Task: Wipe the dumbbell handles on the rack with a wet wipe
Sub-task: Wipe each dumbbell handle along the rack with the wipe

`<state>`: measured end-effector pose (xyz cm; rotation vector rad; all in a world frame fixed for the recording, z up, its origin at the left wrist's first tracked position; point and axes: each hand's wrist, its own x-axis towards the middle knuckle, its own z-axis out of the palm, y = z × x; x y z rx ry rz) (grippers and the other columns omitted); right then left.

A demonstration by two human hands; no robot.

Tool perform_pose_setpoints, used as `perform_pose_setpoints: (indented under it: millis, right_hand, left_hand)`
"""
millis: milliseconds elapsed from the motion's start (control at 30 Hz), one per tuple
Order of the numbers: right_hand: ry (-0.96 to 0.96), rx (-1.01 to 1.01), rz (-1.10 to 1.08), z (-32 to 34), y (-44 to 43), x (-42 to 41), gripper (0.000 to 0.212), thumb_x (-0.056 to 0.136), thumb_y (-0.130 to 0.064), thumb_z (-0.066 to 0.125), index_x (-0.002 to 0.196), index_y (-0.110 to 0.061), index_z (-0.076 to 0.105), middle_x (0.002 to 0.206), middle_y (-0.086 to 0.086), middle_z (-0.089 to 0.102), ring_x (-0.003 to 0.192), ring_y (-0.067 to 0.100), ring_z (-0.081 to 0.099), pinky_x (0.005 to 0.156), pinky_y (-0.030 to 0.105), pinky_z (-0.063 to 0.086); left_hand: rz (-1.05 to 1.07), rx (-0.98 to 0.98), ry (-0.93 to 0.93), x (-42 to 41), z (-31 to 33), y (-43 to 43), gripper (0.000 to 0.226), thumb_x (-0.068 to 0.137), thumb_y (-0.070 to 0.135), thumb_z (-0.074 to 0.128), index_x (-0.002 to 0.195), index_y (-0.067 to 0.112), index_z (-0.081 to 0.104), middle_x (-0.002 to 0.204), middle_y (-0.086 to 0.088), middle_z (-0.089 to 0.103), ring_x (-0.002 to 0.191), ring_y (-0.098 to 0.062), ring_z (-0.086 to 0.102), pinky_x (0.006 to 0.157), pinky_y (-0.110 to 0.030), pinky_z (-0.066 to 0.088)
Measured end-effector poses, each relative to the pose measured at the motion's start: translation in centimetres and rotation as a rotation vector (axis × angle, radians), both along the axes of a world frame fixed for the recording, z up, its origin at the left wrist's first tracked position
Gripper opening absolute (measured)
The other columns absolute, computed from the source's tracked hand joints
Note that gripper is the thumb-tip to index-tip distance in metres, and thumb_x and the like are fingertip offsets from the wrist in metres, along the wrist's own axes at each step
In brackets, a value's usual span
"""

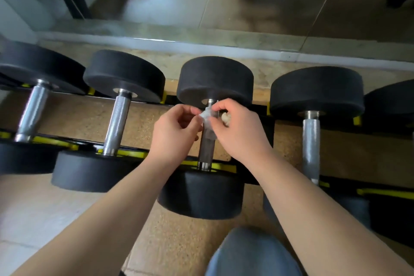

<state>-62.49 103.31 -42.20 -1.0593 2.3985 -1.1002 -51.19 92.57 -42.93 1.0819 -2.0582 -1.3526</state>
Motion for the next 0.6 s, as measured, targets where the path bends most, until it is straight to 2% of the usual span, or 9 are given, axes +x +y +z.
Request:
perform_pose_setpoints:
  millis: [67,167,367,467,533,600]
  right_hand:
    - [0.017,0.039,0.037,-0.1,0.3,0.0,0.029,0.098,-0.034,0.068,0.126,-0.031,0.065,0.123,-0.009,0.069,0.105,0.009,0.065,0.072,0.01,0.045]
    - [0.108,0.057,0.027,-0.2,0.4,-0.3,0.031,0.097,-0.036,0.068,0.127,-0.033,0.068,0.121,-0.007,0.071,0.104,0.011,0.066,0.078,0.021,0.051]
    - [0.206,-0.003,-0.043,-0.8,-0.3,-0.3,0.02,0.1,-0.027,0.063,0.118,-0.026,0.07,0.11,-0.002,0.073,0.095,0.014,0.069,0.071,0.02,0.05]
    - [0.286,-0.029,-0.013,-1.1,-0.1,0.5,0.023,0.102,-0.027,0.059,0.12,-0.023,0.073,0.108,0.002,0.074,0.091,0.016,0.07,0.074,0.026,0.057]
    - [0.347,-0.041,0.016,-1.3,0.1,1.3,0.026,0.102,-0.032,0.058,0.117,-0.02,0.076,0.102,0.005,0.074,0.086,0.019,0.07,0.072,0.035,0.061]
    - [0.381,-0.042,0.026,-1.0,0.3,1.9,0.033,0.099,-0.043,0.06,0.112,-0.019,0.079,0.096,0.007,0.074,0.083,0.022,0.07,0.07,0.04,0.061]
  left_hand:
    - [0.024,-0.012,-0.035,0.1,0.2,0.2,0.009,0.095,0.02,0.067,0.095,0.028,0.07,0.084,0.008,0.074,0.077,-0.006,0.072,0.071,-0.031,0.062]
    - [0.028,0.011,-0.056,0.0,0.4,0.5,0.008,0.094,0.019,0.068,0.094,0.027,0.071,0.083,0.008,0.074,0.079,-0.007,0.072,0.069,-0.028,0.062]
    - [-0.01,0.038,-0.071,0.2,0.3,0.4,0.007,0.095,0.023,0.07,0.091,0.029,0.071,0.082,0.008,0.074,0.077,-0.007,0.071,0.069,-0.028,0.061]
    - [-0.036,0.091,-0.069,0.3,0.1,0.3,0.005,0.095,0.026,0.071,0.091,0.029,0.073,0.084,0.011,0.074,0.076,-0.002,0.068,0.071,-0.026,0.056]
    - [-0.067,0.137,-0.096,0.3,0.1,0.1,0.012,0.095,0.023,0.068,0.09,0.03,0.075,0.084,0.01,0.074,0.077,-0.006,0.069,0.074,-0.032,0.059]
    - [-0.092,0.209,-0.132,0.4,0.1,-0.2,0.027,0.093,0.01,0.056,0.088,0.029,0.076,0.086,0.005,0.076,0.082,-0.015,0.072,0.078,-0.043,0.063]
